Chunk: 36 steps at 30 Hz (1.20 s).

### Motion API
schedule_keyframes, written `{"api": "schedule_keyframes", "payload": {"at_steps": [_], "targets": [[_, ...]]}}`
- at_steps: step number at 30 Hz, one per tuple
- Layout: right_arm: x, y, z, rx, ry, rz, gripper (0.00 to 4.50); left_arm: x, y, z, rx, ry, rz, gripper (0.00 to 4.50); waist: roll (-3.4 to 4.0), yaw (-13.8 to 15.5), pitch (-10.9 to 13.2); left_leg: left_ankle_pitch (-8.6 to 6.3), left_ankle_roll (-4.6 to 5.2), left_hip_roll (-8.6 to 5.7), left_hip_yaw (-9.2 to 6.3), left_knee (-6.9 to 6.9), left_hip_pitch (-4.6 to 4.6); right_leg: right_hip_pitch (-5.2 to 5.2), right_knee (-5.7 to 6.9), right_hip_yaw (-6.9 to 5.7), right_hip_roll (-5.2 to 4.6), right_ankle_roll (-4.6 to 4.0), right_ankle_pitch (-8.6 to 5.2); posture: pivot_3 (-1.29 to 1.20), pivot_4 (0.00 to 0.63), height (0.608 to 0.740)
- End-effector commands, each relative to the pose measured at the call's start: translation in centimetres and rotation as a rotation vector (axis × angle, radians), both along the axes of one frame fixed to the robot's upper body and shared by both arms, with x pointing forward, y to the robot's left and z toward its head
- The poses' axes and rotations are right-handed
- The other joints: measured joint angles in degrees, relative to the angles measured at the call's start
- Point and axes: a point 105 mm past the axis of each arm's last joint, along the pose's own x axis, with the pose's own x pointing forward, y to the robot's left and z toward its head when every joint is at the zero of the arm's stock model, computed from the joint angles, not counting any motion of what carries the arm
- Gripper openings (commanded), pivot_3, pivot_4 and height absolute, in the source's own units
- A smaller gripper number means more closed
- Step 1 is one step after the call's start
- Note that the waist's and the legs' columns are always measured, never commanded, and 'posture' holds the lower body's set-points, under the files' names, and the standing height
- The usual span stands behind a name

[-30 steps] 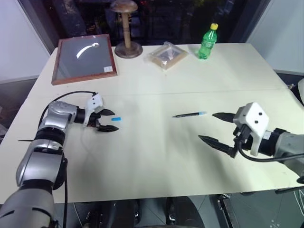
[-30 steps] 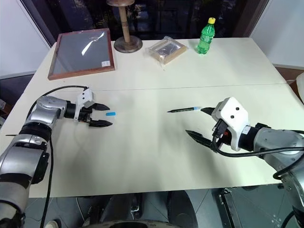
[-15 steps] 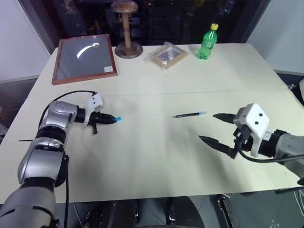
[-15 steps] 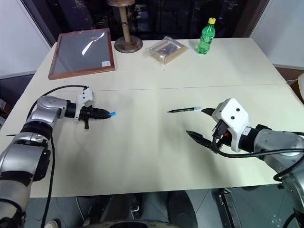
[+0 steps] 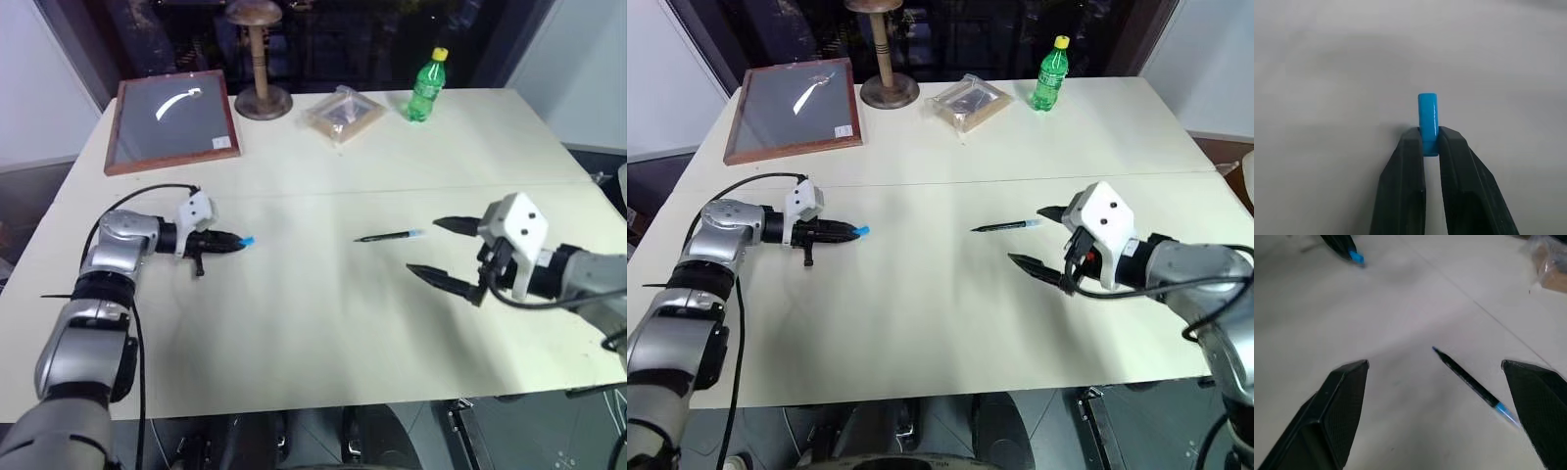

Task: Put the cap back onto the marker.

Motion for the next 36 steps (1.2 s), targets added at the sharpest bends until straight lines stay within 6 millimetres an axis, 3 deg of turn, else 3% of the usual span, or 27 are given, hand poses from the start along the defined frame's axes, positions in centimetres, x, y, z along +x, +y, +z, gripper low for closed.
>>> {"api": "schedule_keyframes", "payload": {"at_steps": [1, 6, 10, 16, 24, 36], "targets": [[1.5, -0.2, -0.4, -0.019, 0.008, 0.057, 4.5, -1.2, -0.3, 2.9, -0.009, -0.144, 0.013, 0.04, 0.0, -0.24, 0.0, 0.0, 0.0, 0.0, 0.0, -0.01, 0.0, 0.0, 0.0, 0.01, -0.01, 0.0, 0.0, 0.0, 0.15, 0.74], [5.1, -0.1, -2.1, -0.091, 0.04, 0.15, 4.5, -4.2, -0.7, 4.0, -0.045, -0.191, 0.085, 0.04, 0.02, -0.54, 0.0, 0.01, 0.0, 0.01, 0.02, -0.01, 0.03, 0.0, 0.03, 0.01, -0.01, 0.0, 0.0, 0.0, 0.15, 0.74], [7.6, 0.0, -3.9, -0.155, 0.083, 0.207, 4.5, -6.2, -1.0, 3.5, -0.058, -0.18, 0.137, 0.04, 0.02, -0.31, 0.0, 0.02, -0.03, 0.01, 0.02, -0.01, 0.03, 0.0, 0.05, 0.01, 0.0, 0.0, 0.0, 0.0, 0.15, 0.74], [10.2, 0.7, -5.0, -0.22, 0.113, 0.266, 4.5, -7.9, -0.9, 3.2, -0.083, -0.168, 0.22, 0.04, 0.06, -0.34, 0.02, 0.04, -0.06, 0.01, 0.03, -0.01, 0.03, 0.0, 0.06, 0.0, -0.01, 0.0, 0.0, 0.0, 0.15, 0.74], [12.2, 0.6, -5.7, -0.324, 0.134, 0.254, 4.5, -9.0, -0.8, 3.2, -0.084, -0.175, 0.267, 0.04, 0.07, -0.49, 0.03, 0.12, -0.2, 0.01, 0.05, -0.05, 0.06, -0.01, 0.07, 0.0, -0.02, -0.01, 0.0, 0.0, 0.15, 0.74], [12.2, -0.4, -8.1, -0.402, 0.218, 0.213, 4.5, -8.9, -0.9, 3.9, -0.084, -0.205, 0.282, 0.04, 0.08, -0.66, 0.02, 0.32, -0.55, 0.01, 0.05, -0.13, 0.11, 0.01, 0.07, 0.01, -0.04, -0.02, 0.0, 0.0, 0.15, 0.74]]}}
